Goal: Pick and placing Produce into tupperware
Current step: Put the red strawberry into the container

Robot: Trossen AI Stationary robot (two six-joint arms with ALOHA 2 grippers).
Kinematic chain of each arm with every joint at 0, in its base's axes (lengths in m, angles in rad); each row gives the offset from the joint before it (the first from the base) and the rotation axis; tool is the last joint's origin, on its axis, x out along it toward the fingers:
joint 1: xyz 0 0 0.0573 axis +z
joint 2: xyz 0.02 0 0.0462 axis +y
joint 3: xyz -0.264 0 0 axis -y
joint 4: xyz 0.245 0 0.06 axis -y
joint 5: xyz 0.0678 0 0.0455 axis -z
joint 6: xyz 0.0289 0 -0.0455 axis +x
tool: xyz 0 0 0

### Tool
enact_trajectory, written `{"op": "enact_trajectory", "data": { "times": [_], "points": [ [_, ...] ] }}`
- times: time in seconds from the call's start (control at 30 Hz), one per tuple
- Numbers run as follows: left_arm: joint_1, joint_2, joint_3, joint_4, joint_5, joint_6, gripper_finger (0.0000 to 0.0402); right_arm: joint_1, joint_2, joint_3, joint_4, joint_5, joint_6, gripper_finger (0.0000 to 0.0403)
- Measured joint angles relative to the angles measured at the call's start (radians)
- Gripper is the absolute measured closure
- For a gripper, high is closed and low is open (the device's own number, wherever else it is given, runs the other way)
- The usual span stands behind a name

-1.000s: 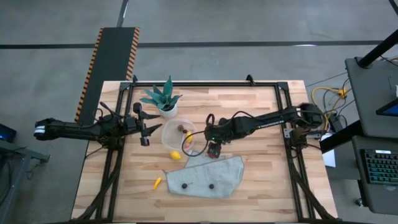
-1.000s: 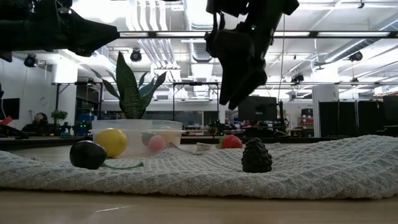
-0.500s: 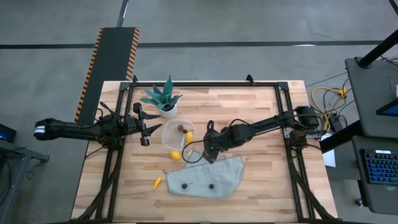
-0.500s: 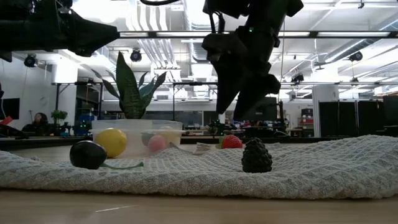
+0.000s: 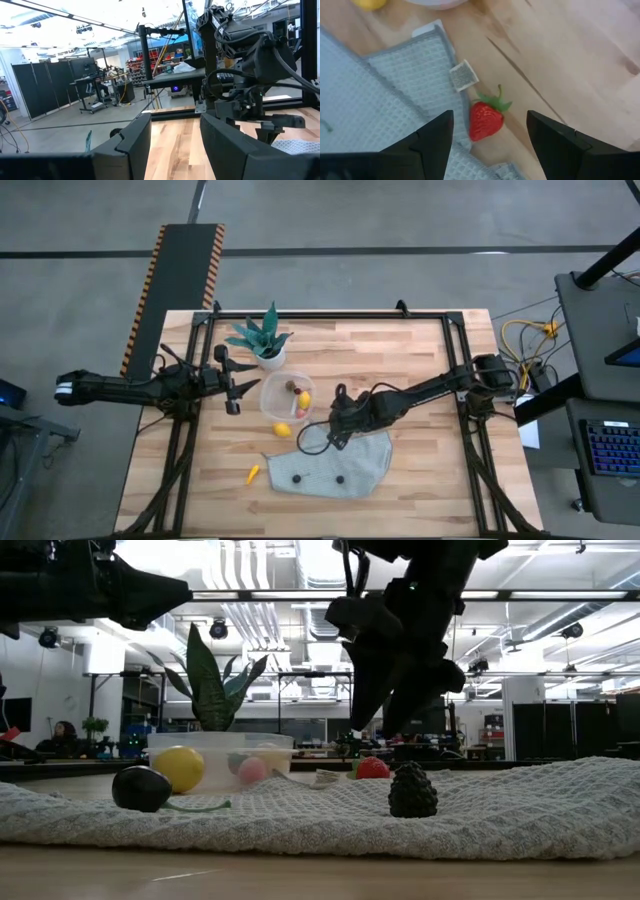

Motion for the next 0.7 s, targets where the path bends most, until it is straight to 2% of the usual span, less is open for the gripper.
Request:
{"op": "enact_trajectory", "data": {
  "times": [0.27,0.47,0.7],
  "points": [
    [0.000,0.000,0.001,0.000,0.000,0.001,0.0245,0.012,0.000,-0.027,0.012,0.020,0.057,0.0161],
    [0.000,0.000,0.001,0.001,0.000,0.002,0.0245,0.027,0.000,-0.066,0.115,0.021,0.060,0.0161],
    [0.000,0.000,0.002,0.002,0.000,0.002,0.0245,0.027,0.000,-0.110,0.142,0.023,0.078,0.0161]
  ]
}}
